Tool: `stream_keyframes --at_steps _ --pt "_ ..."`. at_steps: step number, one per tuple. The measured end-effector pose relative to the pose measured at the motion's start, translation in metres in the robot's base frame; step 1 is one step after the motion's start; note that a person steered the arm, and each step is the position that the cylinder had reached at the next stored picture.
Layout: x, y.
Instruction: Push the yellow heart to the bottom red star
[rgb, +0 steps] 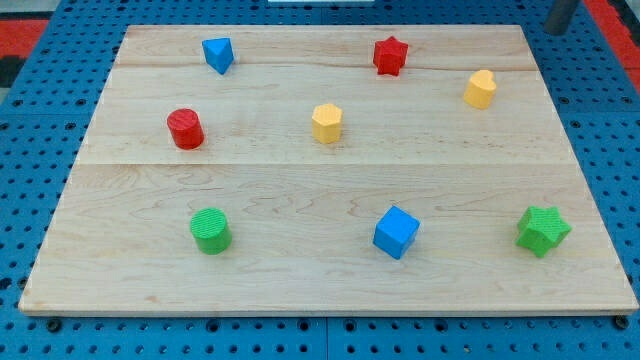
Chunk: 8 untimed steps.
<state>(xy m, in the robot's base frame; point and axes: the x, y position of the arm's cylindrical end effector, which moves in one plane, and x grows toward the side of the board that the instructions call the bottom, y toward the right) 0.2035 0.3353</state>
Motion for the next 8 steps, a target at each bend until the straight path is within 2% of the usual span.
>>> stream_keyframes --at_steps 1,2,3,4,5,8 --pt "0.012 0.005" --pt "0.044 -0.002" --pt "0.087 -0.040" --pt "0.088 -0.071" --pt "0.086 -0.150" --pt "0.090 -0.160"
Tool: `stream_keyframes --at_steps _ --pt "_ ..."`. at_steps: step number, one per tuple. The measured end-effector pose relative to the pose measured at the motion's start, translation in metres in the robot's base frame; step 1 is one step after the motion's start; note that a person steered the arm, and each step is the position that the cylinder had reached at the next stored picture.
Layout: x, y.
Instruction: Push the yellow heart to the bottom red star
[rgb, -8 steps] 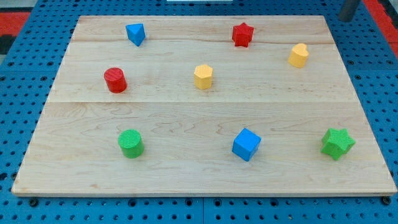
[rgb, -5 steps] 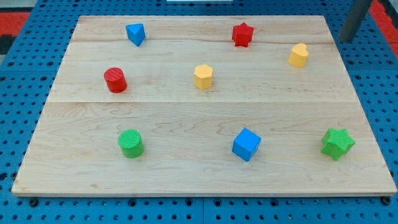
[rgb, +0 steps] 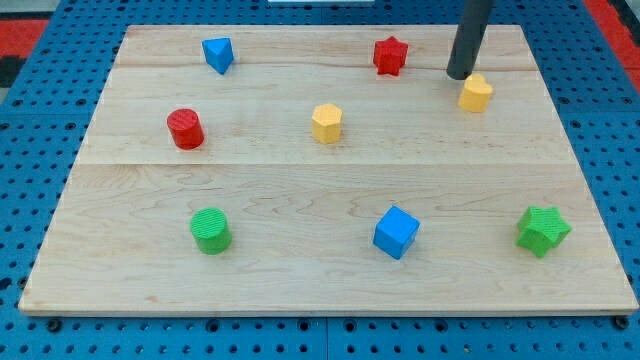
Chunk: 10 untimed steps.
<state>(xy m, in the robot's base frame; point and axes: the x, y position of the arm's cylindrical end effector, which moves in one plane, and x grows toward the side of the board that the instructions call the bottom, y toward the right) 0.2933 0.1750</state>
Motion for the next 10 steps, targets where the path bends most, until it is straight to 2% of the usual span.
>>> stream_keyframes --at_steps 2,3,4,5,7,8,9,10 --pt "0.002 0.003" --pt "0.001 0.052" --pt "-0.004 0.150" --pt "-0.016 0.164" --pt "-0.018 0.142" --pt "-0.018 0.093" --pt "0.013 0.071" --pt "0.062 0.054"
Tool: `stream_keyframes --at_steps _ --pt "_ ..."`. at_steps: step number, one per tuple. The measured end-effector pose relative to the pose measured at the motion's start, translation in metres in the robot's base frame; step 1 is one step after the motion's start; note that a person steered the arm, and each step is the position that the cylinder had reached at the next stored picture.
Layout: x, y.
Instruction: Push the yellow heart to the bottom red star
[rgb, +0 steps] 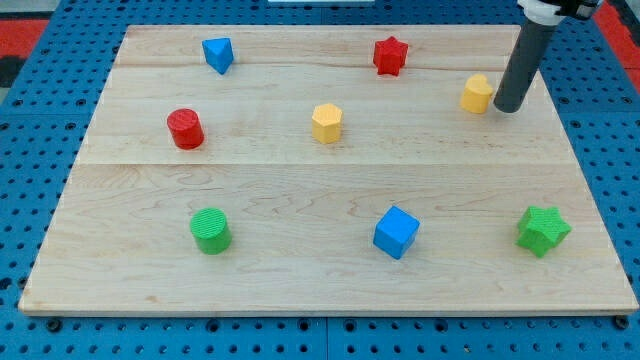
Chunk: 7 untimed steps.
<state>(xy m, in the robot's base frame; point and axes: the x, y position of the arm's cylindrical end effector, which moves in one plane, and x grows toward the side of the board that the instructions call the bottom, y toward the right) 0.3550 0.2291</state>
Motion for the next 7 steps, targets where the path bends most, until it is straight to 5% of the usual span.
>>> stream_keyframes --at_steps 2,5,7 --pt "-0.014 -0.042" --pt "-0.021 -0.008" --pt "-0.040 -0.085"
